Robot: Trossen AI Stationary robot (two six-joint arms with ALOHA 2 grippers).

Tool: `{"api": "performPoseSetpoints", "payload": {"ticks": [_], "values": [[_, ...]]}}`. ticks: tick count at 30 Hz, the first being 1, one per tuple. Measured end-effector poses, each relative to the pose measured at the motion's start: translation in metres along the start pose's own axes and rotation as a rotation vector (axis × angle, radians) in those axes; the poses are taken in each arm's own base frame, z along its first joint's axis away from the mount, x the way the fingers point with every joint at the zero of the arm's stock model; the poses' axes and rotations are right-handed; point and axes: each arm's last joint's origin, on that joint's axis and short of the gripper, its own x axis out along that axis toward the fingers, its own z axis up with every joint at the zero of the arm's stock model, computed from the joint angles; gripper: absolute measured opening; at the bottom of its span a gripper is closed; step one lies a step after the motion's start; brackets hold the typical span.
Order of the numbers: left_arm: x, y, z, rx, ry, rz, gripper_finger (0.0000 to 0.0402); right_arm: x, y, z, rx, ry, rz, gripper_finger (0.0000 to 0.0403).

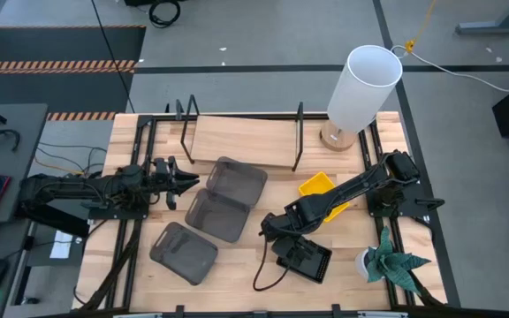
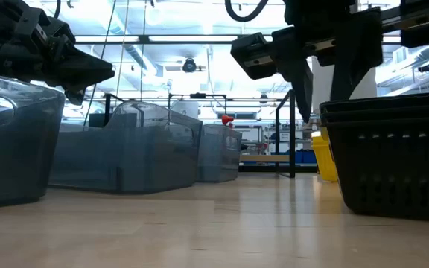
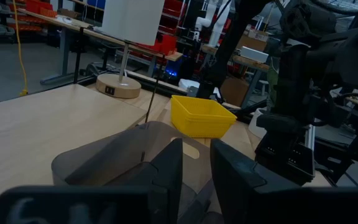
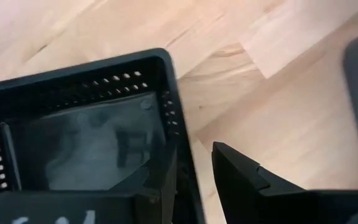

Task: Stack baskets on shelf by color
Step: Stack the bottom black basket on the top black baskets

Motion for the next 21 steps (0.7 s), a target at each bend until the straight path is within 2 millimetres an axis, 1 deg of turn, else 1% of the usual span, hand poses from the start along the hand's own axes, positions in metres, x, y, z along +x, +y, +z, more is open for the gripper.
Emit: {"api": "performPoseSetpoints", "payload": {"ticks": [4, 8, 12, 17, 19, 21], "values": [[0.000, 0.000, 0.000, 0.000, 0.000, 0.000, 0.0091, 0.008, 0.003, -0.004, -0.007, 0.002, -0.011, 0.0107], [0.000, 0.000, 0.000, 0.000, 0.000, 0.000, 0.0091, 0.016, 0.002, -0.010, -0.011, 0.041, -0.102, 0.0107], [0.000, 0.000, 0.000, 0.000, 0.000, 0.000, 0.0091, 0.015, -0.011, -0.018, 0.012, 0.105, -0.245, 0.0107], [0.000, 0.000, 0.000, 0.000, 0.000, 0.000, 0.0087, 0.008, -0.037, -0.031, 0.083, 0.128, -0.375, 0.0107], [0.000, 0.000, 0.000, 0.000, 0.000, 0.000, 0.0085, 0.003, -0.043, -0.035, 0.109, 0.120, -0.371, 0.0107], [0.000, 0.000, 0.000, 0.000, 0.000, 0.000, 0.0086, -0.005, -0.048, -0.034, 0.120, 0.081, -0.355, 0.0107]]}}
